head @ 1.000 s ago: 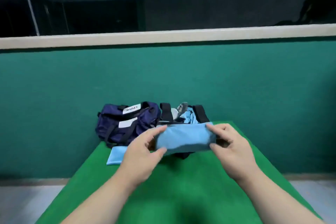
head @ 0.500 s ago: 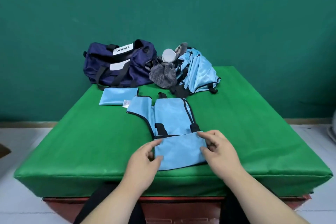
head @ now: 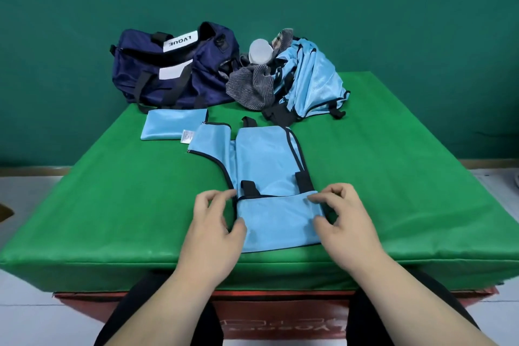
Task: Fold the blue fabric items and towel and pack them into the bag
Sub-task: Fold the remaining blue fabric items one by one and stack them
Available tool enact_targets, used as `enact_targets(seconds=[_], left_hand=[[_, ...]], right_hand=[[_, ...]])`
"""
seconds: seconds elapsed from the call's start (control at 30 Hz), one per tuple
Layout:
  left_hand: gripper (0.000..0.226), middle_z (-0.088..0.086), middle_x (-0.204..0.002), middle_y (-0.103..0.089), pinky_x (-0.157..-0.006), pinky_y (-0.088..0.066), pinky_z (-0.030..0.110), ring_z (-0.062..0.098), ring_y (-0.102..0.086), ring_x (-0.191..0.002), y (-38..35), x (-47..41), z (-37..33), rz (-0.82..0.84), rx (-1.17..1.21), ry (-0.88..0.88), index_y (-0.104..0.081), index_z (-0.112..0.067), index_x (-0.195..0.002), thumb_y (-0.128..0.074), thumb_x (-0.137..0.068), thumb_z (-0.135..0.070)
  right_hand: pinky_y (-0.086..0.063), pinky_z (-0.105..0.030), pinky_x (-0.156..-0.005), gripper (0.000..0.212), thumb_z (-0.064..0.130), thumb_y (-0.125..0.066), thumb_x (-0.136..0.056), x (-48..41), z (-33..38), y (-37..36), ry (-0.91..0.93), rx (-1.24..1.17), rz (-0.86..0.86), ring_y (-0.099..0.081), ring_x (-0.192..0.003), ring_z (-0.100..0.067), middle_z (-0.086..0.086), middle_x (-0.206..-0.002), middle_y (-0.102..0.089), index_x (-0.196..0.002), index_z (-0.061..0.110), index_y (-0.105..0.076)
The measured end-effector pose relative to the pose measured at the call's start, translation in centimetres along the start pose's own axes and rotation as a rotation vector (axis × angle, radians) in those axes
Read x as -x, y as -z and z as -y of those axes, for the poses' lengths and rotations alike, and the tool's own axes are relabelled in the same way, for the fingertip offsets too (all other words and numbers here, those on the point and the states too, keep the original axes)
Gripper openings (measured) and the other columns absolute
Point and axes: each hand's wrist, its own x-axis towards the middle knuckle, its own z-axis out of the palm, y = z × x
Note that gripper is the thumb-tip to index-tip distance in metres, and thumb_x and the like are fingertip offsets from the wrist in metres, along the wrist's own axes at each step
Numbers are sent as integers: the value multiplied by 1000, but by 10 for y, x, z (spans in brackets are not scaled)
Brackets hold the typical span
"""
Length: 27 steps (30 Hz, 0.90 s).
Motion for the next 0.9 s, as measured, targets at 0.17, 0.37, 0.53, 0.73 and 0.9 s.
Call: enact_targets(seconds=[0.17,0.37,0.53,0.73,0.9], left_hand=[[37,-24,-112,-37,-72,-44,22,10,-53,-76,3,-13,10,-25,16,-23,-56,-32,-125,-63,-90,-24],[37,-4,-128,-48,-108,-35,41,20,-40,-124,7,-48,30,-73,-163,25,-59,-23,-129,-60,-92,-31],[43,1,-136,-48,-112,-29,42,23,-35,-132,14,-78,45,-66,-256,99,-55,-24,-134,-57,-93,-38],[54,6,-150,-41,-116,-25,46,27,-28,-140,13,-118,60,-38,-368,155,-41,-31,-145,-46,-96,-51],[69,9,-159,-28,-118,-17,49,28,-16,-148,7,-144,64,47,-517,210,-16,-41,-155,-19,-93,-71]], right_hand=[[-42,-10,-71,32,0,-64,-80,-17,2,1,35,-136,-82,-53,-89,-3,11,-103,-51,-91,29,-70],[-39,-15,-56,24,1,-61,-86,-54,3,-1,-23,-171,-96,-51,-72,-12,9,-98,-55,-89,23,-71],[-39,-10,-61,24,6,-61,-87,-84,-4,-9,-46,-163,-119,-53,-80,-6,8,-102,-59,-91,27,-71],[-37,-5,-60,20,11,-61,-89,-137,0,-20,-15,-109,-46,-53,-75,-4,15,-101,-54,-92,28,-70],[-36,-6,-70,18,15,-61,-88,-171,-6,-24,-29,-94,-68,-52,-83,10,15,-100,-57,-90,30,-71]])
